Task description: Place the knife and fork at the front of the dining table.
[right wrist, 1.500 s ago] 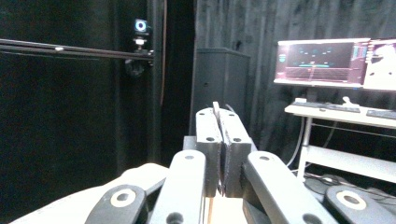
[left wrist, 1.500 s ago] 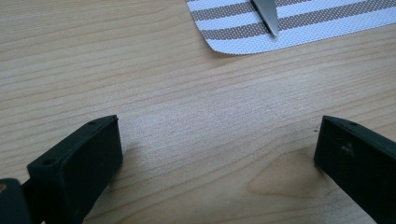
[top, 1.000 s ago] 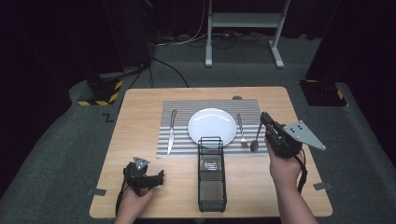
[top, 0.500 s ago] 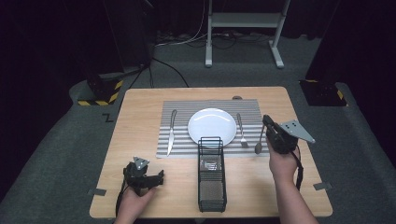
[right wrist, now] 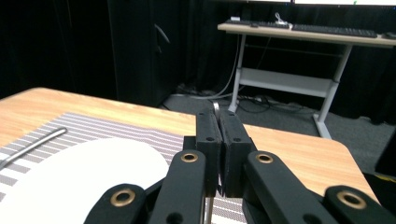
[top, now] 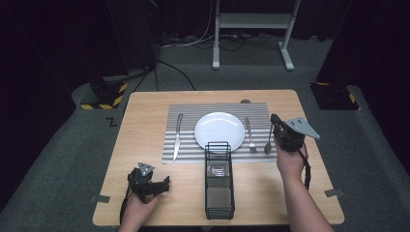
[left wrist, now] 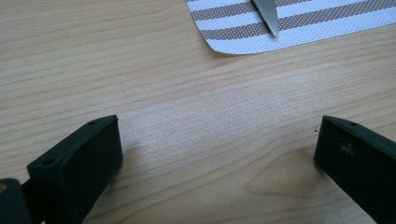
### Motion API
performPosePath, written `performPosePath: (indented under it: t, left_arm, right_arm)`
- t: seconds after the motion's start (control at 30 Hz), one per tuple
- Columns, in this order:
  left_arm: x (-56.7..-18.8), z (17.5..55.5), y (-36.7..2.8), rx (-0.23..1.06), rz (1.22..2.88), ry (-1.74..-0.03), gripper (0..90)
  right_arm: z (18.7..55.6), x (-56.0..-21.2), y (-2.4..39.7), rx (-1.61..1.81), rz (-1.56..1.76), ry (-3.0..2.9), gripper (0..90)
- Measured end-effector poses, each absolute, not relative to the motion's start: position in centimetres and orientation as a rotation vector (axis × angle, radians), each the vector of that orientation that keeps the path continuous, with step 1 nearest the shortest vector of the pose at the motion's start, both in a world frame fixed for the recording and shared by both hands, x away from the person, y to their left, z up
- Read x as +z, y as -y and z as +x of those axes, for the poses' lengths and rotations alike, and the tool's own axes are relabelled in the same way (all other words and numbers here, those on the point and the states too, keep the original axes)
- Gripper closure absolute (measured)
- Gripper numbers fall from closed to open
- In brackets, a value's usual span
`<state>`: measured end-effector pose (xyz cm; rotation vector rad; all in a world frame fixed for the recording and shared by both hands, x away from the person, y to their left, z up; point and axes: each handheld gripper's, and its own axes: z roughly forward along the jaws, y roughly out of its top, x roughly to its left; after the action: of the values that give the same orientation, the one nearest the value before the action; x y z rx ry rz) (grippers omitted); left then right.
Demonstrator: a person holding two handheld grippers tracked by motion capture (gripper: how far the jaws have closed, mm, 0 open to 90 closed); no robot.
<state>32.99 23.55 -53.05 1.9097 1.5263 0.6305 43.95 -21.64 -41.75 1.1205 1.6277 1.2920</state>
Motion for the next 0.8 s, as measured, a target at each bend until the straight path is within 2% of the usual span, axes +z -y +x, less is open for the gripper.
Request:
performPosePath:
  t: [0.37,0.8]
  left_arm:
    - [-53.0,33.0,-23.5,0.629,1.909,-1.526,1.1]
    - [-53.0,32.8,-23.5,0.628,1.914,-1.522,1.1]
  right_arm:
    - [46.1,-42.7,21.4,1.285,1.161,-1.647,88.1]
    - [50.7,-43.8,20.7,1.229,1.234,-1.685,87.3]
